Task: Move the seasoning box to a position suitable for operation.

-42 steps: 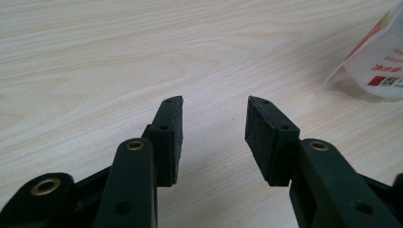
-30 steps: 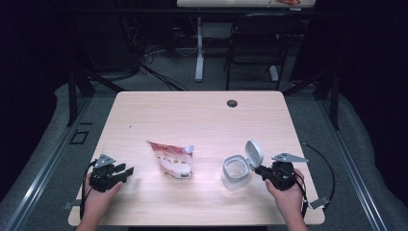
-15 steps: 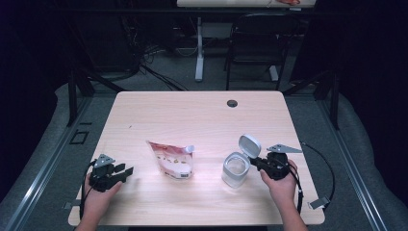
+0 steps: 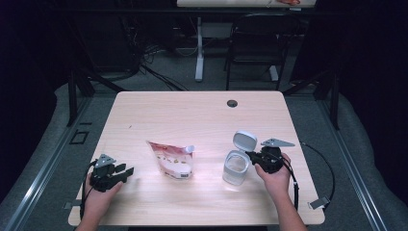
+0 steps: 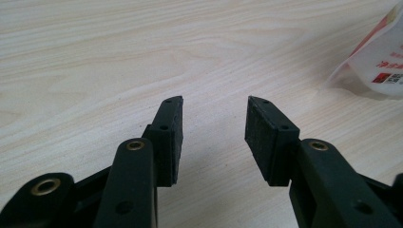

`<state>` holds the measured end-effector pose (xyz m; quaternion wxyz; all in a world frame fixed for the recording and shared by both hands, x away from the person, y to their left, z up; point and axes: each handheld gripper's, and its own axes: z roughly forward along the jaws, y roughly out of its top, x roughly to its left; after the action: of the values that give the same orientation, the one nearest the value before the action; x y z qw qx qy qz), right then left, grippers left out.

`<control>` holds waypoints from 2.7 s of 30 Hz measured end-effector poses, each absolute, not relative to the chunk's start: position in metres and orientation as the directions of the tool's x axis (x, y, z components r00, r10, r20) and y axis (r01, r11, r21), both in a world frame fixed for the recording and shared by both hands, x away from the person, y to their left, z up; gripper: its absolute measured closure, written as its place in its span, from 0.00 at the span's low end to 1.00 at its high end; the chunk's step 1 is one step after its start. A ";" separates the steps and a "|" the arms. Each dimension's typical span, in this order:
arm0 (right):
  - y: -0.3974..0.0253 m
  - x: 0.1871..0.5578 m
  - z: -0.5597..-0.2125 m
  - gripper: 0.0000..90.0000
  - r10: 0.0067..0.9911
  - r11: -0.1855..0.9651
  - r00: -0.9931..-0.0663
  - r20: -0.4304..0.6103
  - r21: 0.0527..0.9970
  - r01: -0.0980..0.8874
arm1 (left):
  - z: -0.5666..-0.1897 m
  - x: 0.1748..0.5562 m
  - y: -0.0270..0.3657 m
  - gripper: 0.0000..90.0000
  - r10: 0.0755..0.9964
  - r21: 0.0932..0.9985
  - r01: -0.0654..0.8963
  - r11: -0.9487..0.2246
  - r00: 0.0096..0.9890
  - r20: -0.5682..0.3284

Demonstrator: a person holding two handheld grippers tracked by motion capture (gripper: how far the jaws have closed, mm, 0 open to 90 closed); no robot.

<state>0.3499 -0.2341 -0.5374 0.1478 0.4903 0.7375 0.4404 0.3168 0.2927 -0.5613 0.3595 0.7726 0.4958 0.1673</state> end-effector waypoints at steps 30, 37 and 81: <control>-0.266 0.309 -0.512 0.84 0.905 0.152 -0.410 0.116 0.810 0.567 | -0.552 0.317 0.290 0.67 0.875 0.737 0.631 -0.240 0.469 -0.116; -0.263 0.298 -0.485 0.80 0.903 0.153 -0.419 0.091 0.844 0.514 | -0.538 0.311 0.283 0.67 0.854 0.758 0.602 -0.251 0.506 -0.120; -0.133 0.307 -0.438 0.74 0.669 0.348 -0.741 0.054 0.859 0.376 | -0.442 0.327 0.224 0.77 0.695 0.827 0.452 -0.335 0.711 -0.107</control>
<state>0.3066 -0.1330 -0.4384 0.1557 0.3241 0.8061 0.4699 0.3269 0.2238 -0.4419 0.4537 0.8059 0.3559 0.1341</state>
